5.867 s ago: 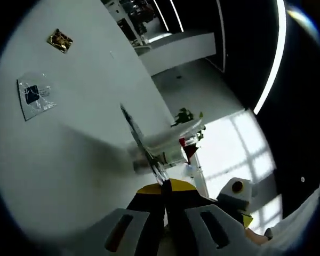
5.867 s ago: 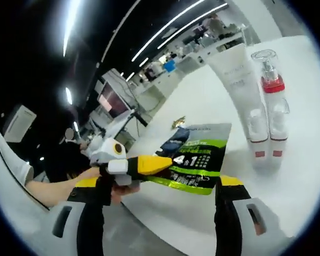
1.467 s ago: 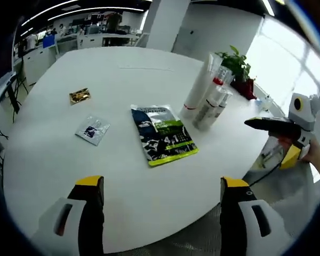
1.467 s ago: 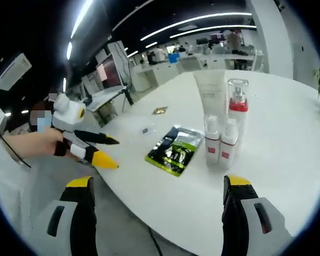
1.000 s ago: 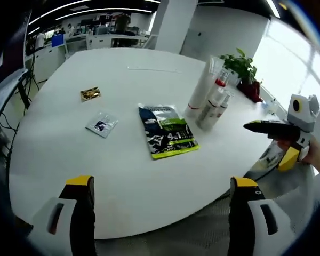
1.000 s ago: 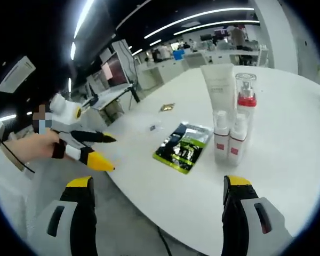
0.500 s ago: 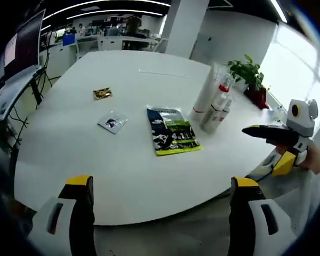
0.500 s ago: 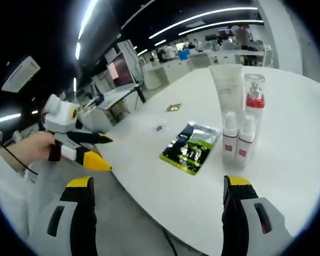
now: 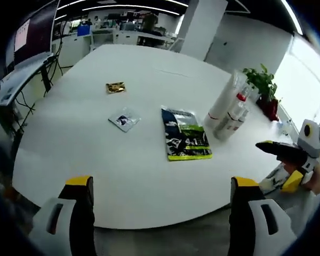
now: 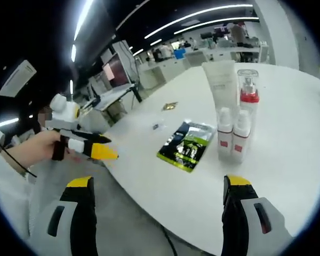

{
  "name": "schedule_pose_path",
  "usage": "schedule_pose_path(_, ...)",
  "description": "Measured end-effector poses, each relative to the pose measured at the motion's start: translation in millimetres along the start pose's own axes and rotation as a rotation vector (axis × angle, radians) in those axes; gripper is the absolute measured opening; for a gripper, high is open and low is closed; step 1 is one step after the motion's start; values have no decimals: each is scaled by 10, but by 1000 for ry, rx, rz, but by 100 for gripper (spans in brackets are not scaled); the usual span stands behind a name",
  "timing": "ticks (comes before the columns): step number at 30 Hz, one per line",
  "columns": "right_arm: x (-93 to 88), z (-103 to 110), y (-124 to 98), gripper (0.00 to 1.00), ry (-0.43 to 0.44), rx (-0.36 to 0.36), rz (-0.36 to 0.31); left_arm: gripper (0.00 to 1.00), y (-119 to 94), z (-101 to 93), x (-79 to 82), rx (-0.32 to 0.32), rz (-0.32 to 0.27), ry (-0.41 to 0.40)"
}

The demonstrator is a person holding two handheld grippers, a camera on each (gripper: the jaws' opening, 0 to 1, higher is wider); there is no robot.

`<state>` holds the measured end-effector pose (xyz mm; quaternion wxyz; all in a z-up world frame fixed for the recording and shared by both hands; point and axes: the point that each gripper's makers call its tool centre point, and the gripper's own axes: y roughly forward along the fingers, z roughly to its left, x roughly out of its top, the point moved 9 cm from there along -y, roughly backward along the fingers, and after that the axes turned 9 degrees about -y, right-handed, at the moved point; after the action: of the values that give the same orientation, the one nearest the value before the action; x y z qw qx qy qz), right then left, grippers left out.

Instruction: Arrange the skincare products in the storage area until every visible bottle or jar stands upright without overlapping.

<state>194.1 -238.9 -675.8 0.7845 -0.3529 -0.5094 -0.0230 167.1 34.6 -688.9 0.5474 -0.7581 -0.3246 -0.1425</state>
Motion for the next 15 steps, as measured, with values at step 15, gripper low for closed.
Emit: schedule_pose_path(15, -71, 46, 68, 99, -10, 28, 87, 99, 662, 110, 416, 165, 3, -154)
